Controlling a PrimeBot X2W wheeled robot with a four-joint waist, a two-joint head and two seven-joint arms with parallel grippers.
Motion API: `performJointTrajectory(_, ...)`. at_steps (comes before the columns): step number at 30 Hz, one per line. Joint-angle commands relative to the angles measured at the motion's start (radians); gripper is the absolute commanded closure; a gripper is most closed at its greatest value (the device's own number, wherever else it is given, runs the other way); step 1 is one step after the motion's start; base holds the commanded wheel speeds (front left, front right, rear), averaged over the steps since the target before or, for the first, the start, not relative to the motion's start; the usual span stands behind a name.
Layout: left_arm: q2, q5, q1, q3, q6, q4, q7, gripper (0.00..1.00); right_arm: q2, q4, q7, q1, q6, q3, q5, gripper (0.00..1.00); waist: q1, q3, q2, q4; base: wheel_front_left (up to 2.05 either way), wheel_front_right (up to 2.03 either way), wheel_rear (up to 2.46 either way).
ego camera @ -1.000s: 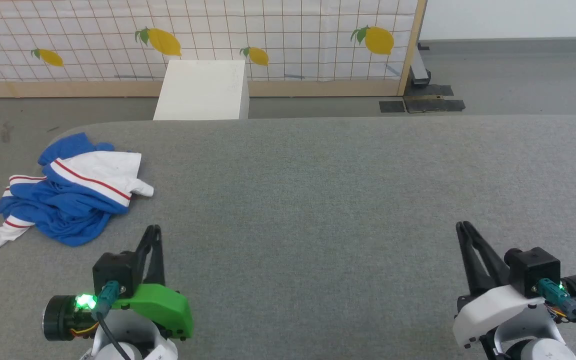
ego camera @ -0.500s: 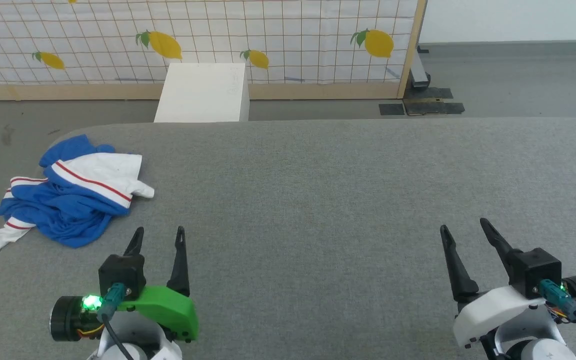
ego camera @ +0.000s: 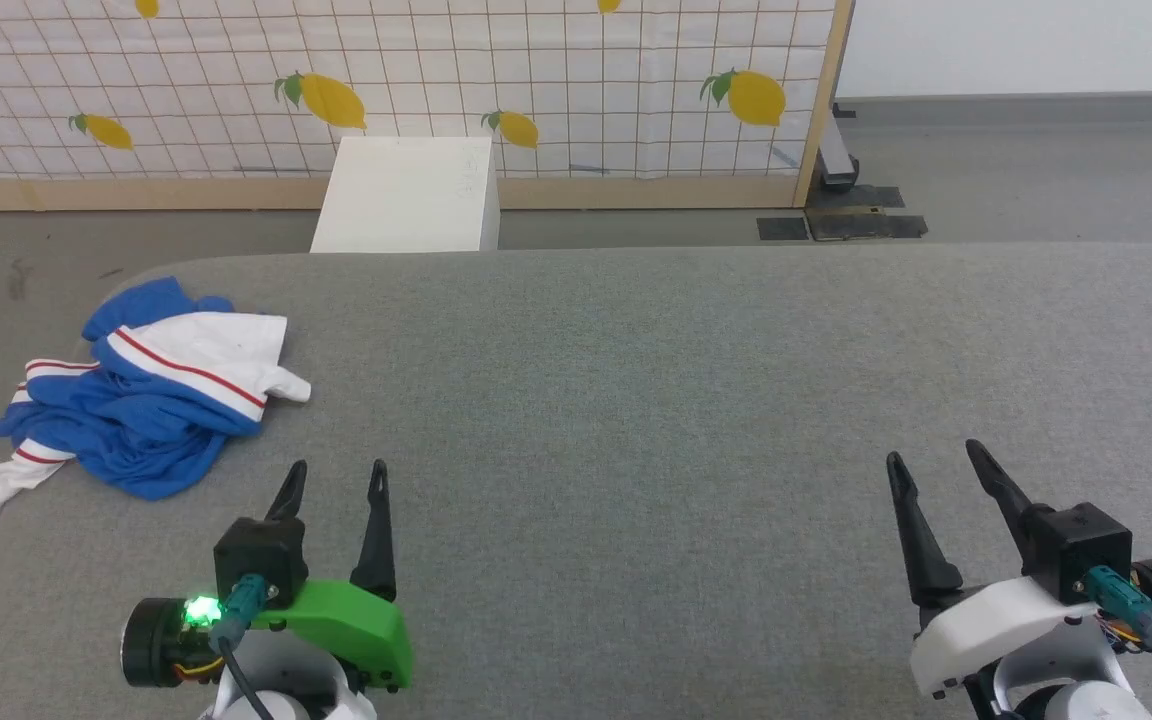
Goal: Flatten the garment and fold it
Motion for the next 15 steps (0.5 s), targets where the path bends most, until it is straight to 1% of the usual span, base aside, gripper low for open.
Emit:
performJointTrajectory(1,-0.001,-0.014,0.002,-0.007,0.009,0.005,-0.014,0.00,0.001,0.005,-0.011,0.006,0.000,-0.004,0.010,0.00,0.0000,-0.001,0.0014,0.000,0.00,0.00,0.00)
performJointTrajectory(15,0.000,-0.043,0.000,-0.030,0.020,0.032,-0.043,0.00,0.001,0.024,-0.037,0.006,-0.001,-0.013,0.031,0.00,0.0000,-0.006,0.0021,0.002,0.00,0.00,0.00)
